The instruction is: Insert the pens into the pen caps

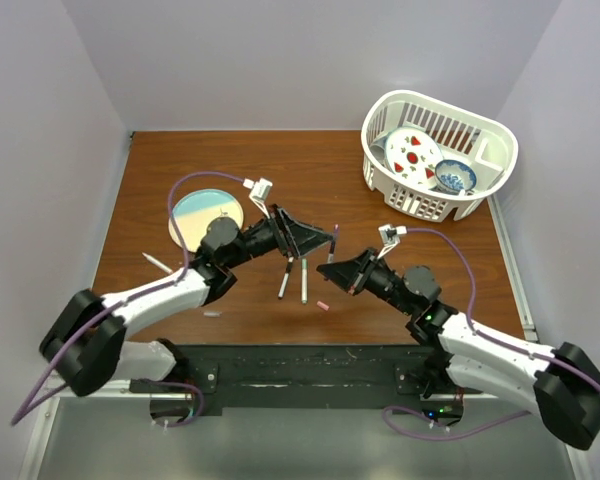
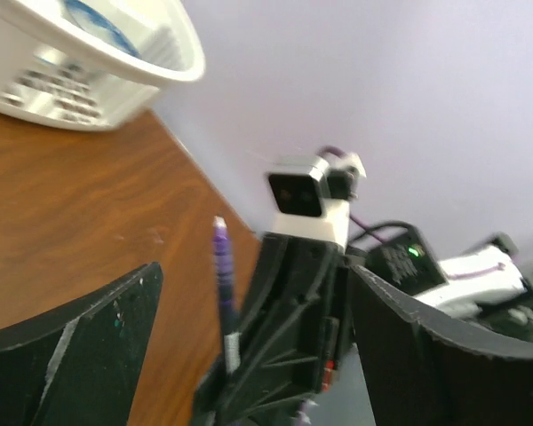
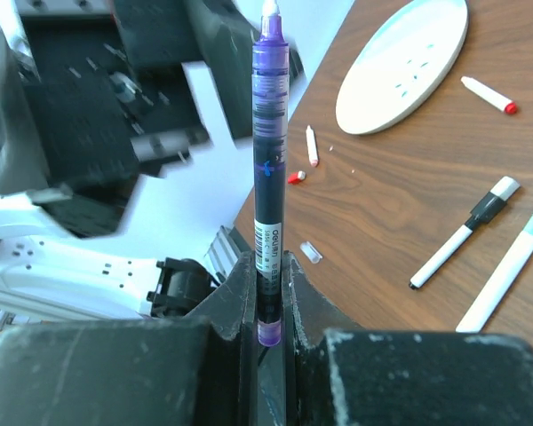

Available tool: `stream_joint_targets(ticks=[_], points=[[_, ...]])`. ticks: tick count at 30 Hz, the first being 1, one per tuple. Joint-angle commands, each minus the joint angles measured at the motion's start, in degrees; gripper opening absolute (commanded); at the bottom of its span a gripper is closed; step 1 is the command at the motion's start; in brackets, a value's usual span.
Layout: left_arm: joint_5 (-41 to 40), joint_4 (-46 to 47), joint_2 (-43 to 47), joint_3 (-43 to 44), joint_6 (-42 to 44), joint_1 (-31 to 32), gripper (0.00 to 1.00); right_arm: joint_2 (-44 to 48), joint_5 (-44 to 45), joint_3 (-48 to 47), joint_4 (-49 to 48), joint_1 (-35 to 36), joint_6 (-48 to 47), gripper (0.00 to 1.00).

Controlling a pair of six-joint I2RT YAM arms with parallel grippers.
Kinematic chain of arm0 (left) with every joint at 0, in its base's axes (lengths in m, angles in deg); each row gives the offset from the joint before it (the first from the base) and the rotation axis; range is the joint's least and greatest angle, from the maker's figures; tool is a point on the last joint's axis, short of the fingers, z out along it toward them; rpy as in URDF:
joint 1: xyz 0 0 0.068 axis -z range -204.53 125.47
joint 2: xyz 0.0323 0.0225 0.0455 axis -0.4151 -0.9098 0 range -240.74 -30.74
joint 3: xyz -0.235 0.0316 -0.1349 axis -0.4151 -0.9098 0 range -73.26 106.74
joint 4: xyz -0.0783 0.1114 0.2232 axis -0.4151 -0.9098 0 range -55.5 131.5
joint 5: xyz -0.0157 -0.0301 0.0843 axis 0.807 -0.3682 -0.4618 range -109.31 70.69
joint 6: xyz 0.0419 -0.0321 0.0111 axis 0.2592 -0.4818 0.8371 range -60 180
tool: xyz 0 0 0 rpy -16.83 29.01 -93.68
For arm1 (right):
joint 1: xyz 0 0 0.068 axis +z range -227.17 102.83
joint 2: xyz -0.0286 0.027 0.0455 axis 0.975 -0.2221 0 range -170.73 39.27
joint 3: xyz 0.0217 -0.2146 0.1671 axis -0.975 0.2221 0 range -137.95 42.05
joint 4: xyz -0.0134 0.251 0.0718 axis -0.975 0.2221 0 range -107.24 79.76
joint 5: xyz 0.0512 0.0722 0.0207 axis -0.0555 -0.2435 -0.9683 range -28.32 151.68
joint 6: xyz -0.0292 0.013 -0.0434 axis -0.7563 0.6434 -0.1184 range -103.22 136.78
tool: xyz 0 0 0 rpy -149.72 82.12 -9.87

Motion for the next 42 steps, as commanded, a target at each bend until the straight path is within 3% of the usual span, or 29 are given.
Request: stream_joint_targets(ticks=[1, 2, 5, 9, 11, 13, 16, 18, 22, 24, 28, 32, 35, 42], points=[[-15.2, -34.2, 9.1, 12.8, 18.8, -0.7, 0.91, 6.5, 3.5, 0.6, 5.9, -0.3, -2.0, 0.00], [-20.4, -43.3, 10.1, 14.7, 20.4, -0.6, 0.91, 7.6, 4.2, 0.7, 8.1, -0.2, -2.9, 0.00], [-25.4, -51.2, 15.7, 18.4, 22.7, -0.7, 0.98, 11.9, 5.7, 0.3, 12.8, -0.3, -4.4, 0.00], [-29.3, -51.1, 27.8, 13.8, 26.2, -0.9, 1.00, 15.5, 6.7, -0.2, 16.7, -0.3, -5.8, 0.00], [-32.8, -50.4, 32.4, 7.3, 26.6, -0.9, 1.00, 17.1, 6.7, -0.3, 18.3, -0.2, -6.4, 0.00], [-36.6, -51.3, 38.4, 2.9, 22.1, -1.0, 1.00, 17.9, 6.7, -0.5, 19.7, -0.2, -6.5, 0.00], [-45.0, -61.7, 41.2, 4.1, 10.0, -1.0, 0.87, 19.5, 7.0, -0.7, 22.0, -0.3, -7.5, 0.00], [-52.0, -76.9, 39.3, 6.2, 1.7, -1.0, 0.76, 20.6, 7.2, -0.3, 22.0, -0.2, -7.8, 0.00], [-50.3, -97.3, 32.8, 9.6, -20.2, -1.0, 0.76, 21.0, 7.9, -0.1, 22.0, -0.2, -8.7, 0.00], [-47.4, -101.6, 29.1, 10.2, -27.9, -1.1, 0.76, 20.7, 8.1, -0.2, 22.4, -0.2, -9.1, 0.00], [-44.9, -99.9, 25.4, 8.9, -28.4, -1.1, 0.76, 20.9, 8.2, 1.6, 20.7, -0.2, -9.0, 0.00], [-46.5, -106.8, 23.0, 10.6, -35.5, -1.7, 0.69, 21.6, 8.0, 0.5, 23.1, -0.2, -9.7, 0.00], [-47.1, -106.7, 25.6, 8.8, -38.2, -1.9, 0.75, 23.2, 8.4, -0.2, 24.9, -0.2, -10.7, 0.00], [-47.6, -107.0, 27.5, 4.2, -40.5, -5.3, 0.74, 25.4, 9.2, 0.4, 26.2, -0.2, -10.4, 0.00]])
